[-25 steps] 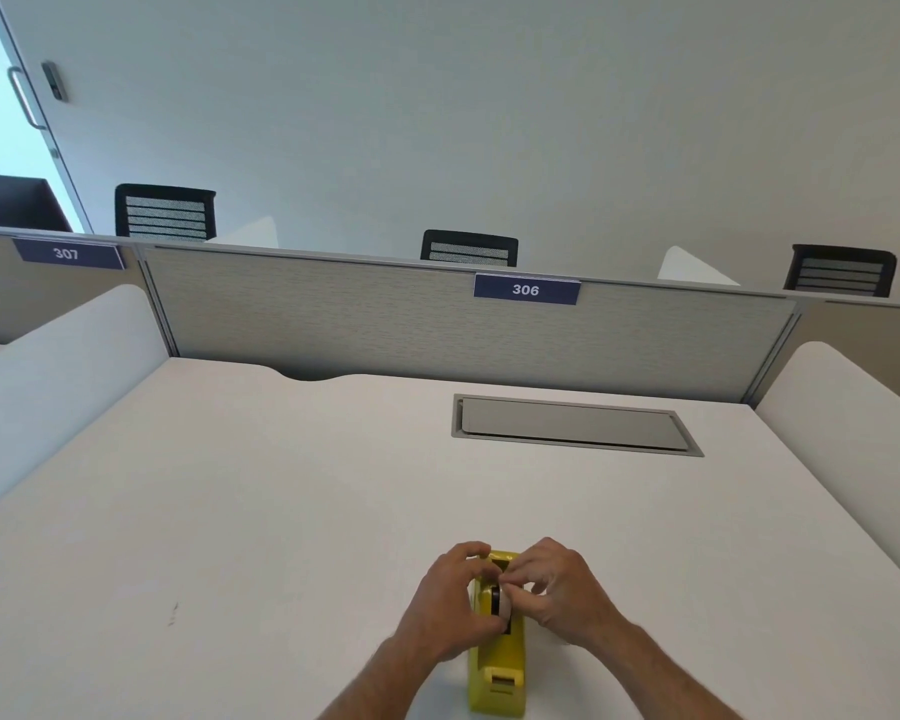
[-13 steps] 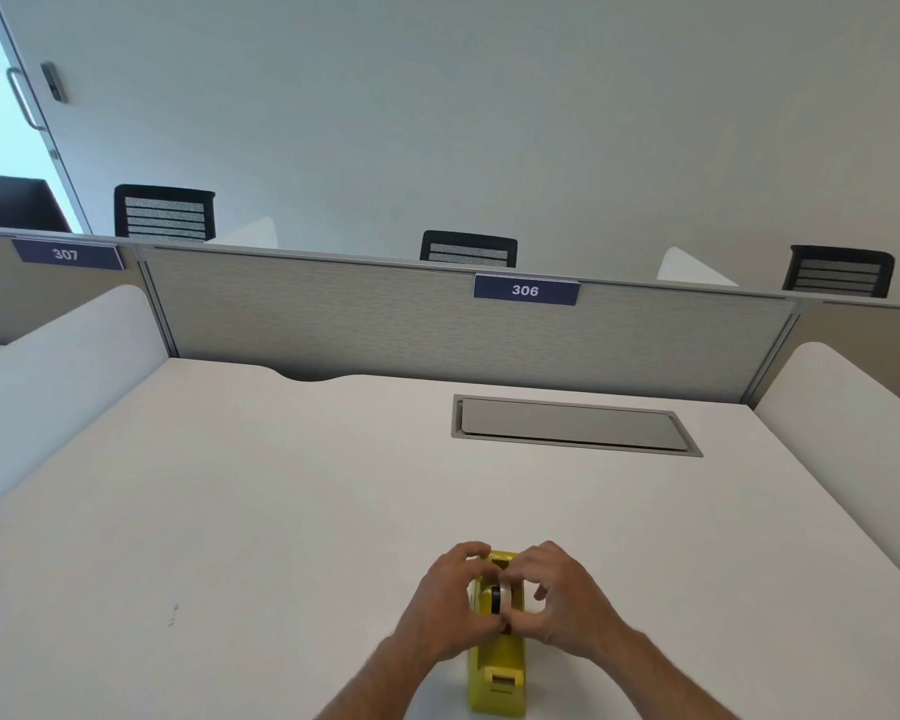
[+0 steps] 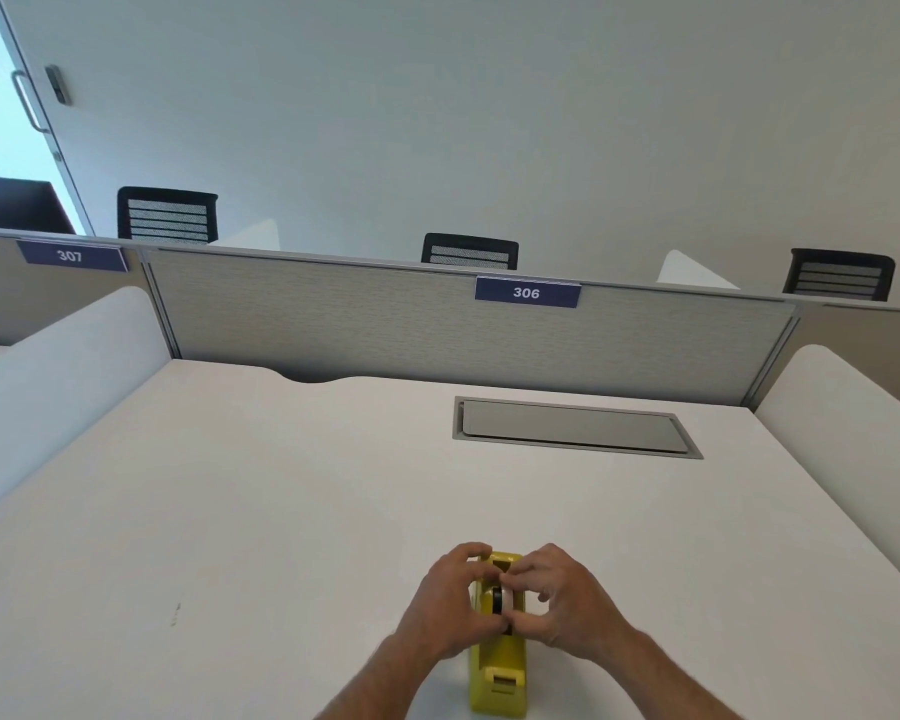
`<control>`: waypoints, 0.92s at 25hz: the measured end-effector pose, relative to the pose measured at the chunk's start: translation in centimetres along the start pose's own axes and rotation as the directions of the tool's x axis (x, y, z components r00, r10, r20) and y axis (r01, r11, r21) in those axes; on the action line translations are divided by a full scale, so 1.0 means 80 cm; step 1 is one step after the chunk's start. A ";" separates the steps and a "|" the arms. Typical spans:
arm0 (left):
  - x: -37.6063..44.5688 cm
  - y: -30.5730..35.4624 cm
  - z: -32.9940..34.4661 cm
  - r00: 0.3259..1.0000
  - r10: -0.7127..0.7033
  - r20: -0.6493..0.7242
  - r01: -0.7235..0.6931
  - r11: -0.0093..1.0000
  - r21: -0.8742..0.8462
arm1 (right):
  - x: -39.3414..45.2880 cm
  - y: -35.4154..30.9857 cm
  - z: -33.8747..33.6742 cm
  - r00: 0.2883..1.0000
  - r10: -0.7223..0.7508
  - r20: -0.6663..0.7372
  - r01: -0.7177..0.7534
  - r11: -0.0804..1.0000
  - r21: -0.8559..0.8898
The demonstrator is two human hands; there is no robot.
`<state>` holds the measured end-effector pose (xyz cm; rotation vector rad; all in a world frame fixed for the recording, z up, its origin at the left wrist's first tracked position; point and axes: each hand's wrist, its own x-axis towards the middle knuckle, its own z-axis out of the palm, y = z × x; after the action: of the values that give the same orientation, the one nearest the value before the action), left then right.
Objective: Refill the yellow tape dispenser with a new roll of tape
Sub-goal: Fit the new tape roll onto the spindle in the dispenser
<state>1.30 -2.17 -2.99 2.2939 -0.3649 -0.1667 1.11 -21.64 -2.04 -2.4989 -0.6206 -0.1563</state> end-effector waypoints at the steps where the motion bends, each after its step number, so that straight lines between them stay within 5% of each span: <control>1: 0.000 0.001 0.000 1.000 -0.001 0.001 0.001 1.000 0.003 | -0.001 0.000 0.000 1.000 -0.003 0.006 0.003 1.000 -0.008; 23: -0.005 0.007 -0.003 0.999 0.028 -0.028 -0.028 1.000 -0.002 | 0.004 -0.003 -0.003 1.000 0.017 -0.020 -0.016 1.000 0.017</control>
<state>0.84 -2.21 -2.39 2.2858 -0.3816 -0.1207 1.25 -21.46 -1.61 -2.4827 -0.5906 -0.1694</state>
